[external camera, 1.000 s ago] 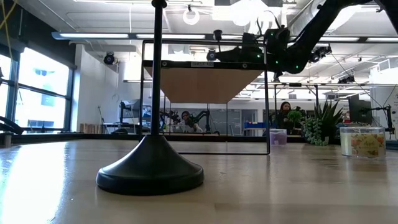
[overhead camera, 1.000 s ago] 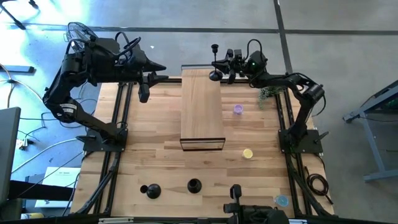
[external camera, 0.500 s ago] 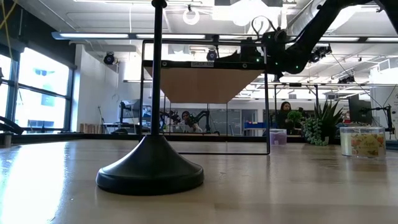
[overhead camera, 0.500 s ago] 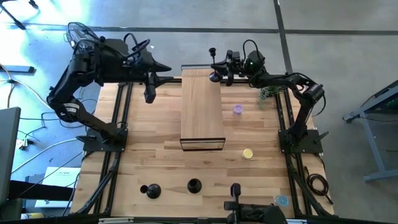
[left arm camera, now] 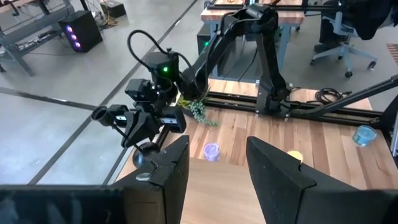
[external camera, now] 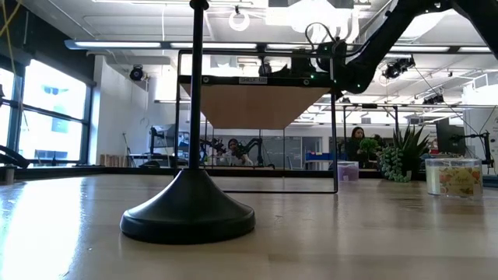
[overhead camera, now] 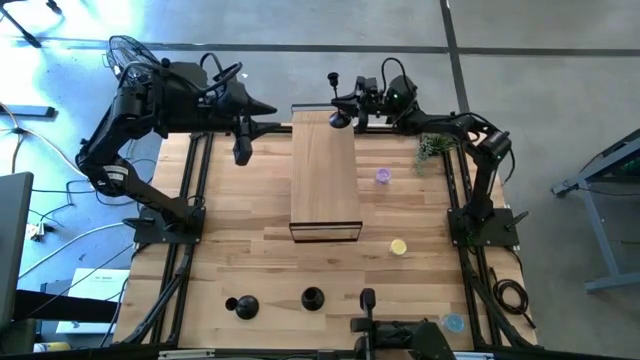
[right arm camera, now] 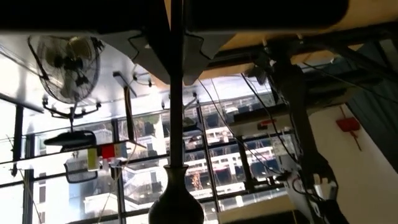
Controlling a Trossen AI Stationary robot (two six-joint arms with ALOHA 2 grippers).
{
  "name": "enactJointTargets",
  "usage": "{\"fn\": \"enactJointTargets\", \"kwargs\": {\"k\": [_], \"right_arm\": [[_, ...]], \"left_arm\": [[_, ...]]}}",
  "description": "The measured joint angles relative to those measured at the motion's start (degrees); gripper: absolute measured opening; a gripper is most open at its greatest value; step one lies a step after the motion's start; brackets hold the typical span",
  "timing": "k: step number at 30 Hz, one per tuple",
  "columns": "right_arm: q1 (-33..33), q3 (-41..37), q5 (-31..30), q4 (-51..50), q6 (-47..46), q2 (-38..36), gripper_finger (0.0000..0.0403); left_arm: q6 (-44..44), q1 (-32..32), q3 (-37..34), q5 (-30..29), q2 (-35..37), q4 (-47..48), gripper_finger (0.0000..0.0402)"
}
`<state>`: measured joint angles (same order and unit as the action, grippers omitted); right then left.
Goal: Pick & Place candle stick holders
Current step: Put the top candle holder on the shelf
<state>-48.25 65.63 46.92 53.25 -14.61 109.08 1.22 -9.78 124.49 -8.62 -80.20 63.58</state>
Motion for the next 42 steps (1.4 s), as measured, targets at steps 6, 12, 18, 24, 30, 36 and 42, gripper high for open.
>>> {"fn": "enactJointTargets", "kwargs": {"k": [6, 12, 18, 24, 30, 36, 42], "right_arm": [[0.03, 0.0, 0.0, -3.15, 2.87, 1.03, 0.0007], [0.04, 0.0, 0.04, -3.73, 3.07, 2.27, 0.0007], [0.0, 0.0, 0.46, -4.03, 3.06, 2.29, 0.0007], [0.02, 0.11, 1.23, -6.68, 4.21, 2.23, 0.0008], [0.02, 0.11, 1.97, -6.99, 4.28, 2.23, 0.0007], [0.04, -0.11, 3.63, -8.02, 4.09, 2.29, 0.004], [0.04, -0.15, 3.6, -8.44, 3.01, 2.38, 0.0053]], "left_arm": [[0.25, 0.0, 0.01, -0.22, 0.0, 0.84, 0.0156], [1.41, -0.02, 0.02, -2.53, 0.02, 0.58, 0.0156], [1.53, 0.0, 0.01, -2.54, 0.02, 0.94, 0.0156], [1.89, -0.01, 0.02, -2.57, 0.02, 0.87, 0.0156], [1.99, 0.0, 0.02, -2.58, 0.04, 0.89, 0.0156], [1.99, -0.01, 0.02, -2.6, 0.04, 0.89, 0.0156], [1.99, 0.0, 0.02, -2.64, 0.04, 0.87, 0.0156]]}}
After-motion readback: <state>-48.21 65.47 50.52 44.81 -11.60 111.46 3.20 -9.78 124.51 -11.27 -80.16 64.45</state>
